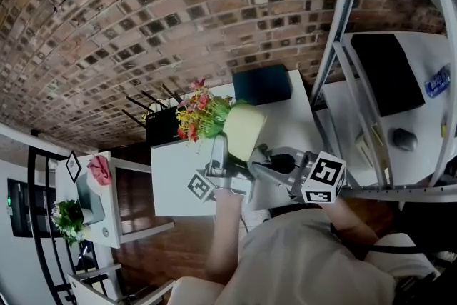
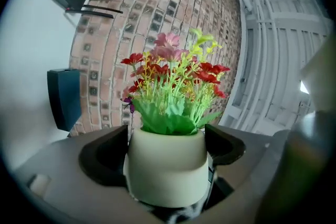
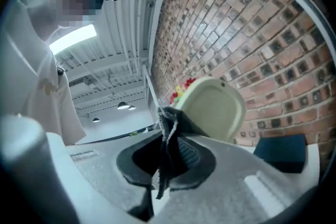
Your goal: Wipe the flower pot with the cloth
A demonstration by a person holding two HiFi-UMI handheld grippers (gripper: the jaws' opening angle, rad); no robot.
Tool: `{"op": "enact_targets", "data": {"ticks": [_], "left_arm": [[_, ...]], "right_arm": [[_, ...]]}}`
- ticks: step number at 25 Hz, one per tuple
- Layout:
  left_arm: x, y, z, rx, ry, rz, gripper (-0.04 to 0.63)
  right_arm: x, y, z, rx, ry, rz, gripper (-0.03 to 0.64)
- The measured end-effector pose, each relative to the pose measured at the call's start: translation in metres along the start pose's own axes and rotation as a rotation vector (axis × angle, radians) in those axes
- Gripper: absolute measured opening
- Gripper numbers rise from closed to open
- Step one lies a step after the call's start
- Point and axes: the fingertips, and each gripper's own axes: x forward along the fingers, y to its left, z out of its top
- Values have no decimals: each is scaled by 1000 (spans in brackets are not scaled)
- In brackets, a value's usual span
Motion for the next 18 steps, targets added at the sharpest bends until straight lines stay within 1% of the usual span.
{"op": "enact_targets", "data": {"ticks": [2,5,7,9,11,14,16,18], "left_arm": [[-3,4,-1,35,17,21,483],[-8,8,-9,82,58,52,483],[-12,11,-16,90,87,62,483],[-15,10,-22,74,109,59,483],[-17,8,-27,46,114,49,483],[-19,3,-27,-6,90,22,483],[-19,2,-26,-25,82,13,483],[-19,4,-24,-34,71,16,483]], "right_arm": [[1,11,19,-51,-29,24,2],[-6,11,50,-110,-101,4,2],[-16,-1,69,-124,-160,-40,2],[-27,-21,79,-120,-203,-107,2],[-39,-44,83,-71,-250,-163,2],[-58,-80,74,61,-323,-250,2],[-64,-101,53,115,-311,-313,2],[-61,-109,27,158,-258,-327,2]]}}
